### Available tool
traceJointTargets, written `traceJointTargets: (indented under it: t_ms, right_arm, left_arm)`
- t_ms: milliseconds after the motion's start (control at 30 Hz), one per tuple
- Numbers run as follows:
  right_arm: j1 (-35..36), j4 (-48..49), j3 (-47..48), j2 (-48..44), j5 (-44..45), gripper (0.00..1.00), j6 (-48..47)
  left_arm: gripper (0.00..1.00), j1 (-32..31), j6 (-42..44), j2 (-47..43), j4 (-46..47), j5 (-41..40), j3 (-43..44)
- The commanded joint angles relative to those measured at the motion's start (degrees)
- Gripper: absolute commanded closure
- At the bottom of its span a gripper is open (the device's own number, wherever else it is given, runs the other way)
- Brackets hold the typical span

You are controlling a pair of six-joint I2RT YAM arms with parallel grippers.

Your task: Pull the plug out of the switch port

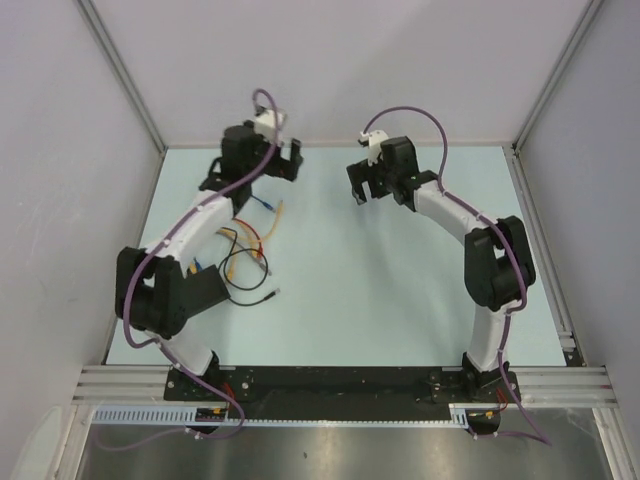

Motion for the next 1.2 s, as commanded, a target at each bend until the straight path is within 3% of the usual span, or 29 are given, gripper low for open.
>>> traceJointTargets:
  t_ms: [0, 100, 300, 433, 533, 833, 1167]
  right_arm:
    - [-0.5, -7.5, 10.5, 4.2, -6.2, 0.02, 0.2]
    - [-0.8, -10.7, 13.3, 6.2, -7.9, 0.02, 1.6]
    - [-0.5, -11.0, 11.6, 5.5, -10.2, 0.01, 0.8]
    - [-0.5, -10.7, 10.5, 5.5, -9.7, 0.01, 0.9]
    - [-0.4, -10.9, 10.8, 5.7, -9.7, 0.00, 0.5]
    - [-0.3, -11.9, 11.6, 6.8, -10.7, 0.00, -0.5]
    - [-0.5, -12.5, 7.9, 4.0, -10.2, 0.00, -2.3]
  left_arm:
    - [0.00, 9.7, -8.8, -4.1, -10.1, 1.4, 2.5]
    - [0.01, 14.7, -7.7, -6.4, -12.9, 1.1, 0.1]
    - [0.05, 28.1, -2.9, -11.1, -28.5, 2.7, -4.1]
    - [0.02, 35.6, -0.7, -12.1, -34.7, -7.9, -6.3]
    - [0.03, 39.9, -1.4, -12.4, -38.6, -7.8, -7.5]
    - [0.02, 48.5, -4.6, -8.3, -46.9, -5.6, -12.1]
    - [0.03, 50.0, 0.1, -7.8, -52.1, -5.5, -16.6]
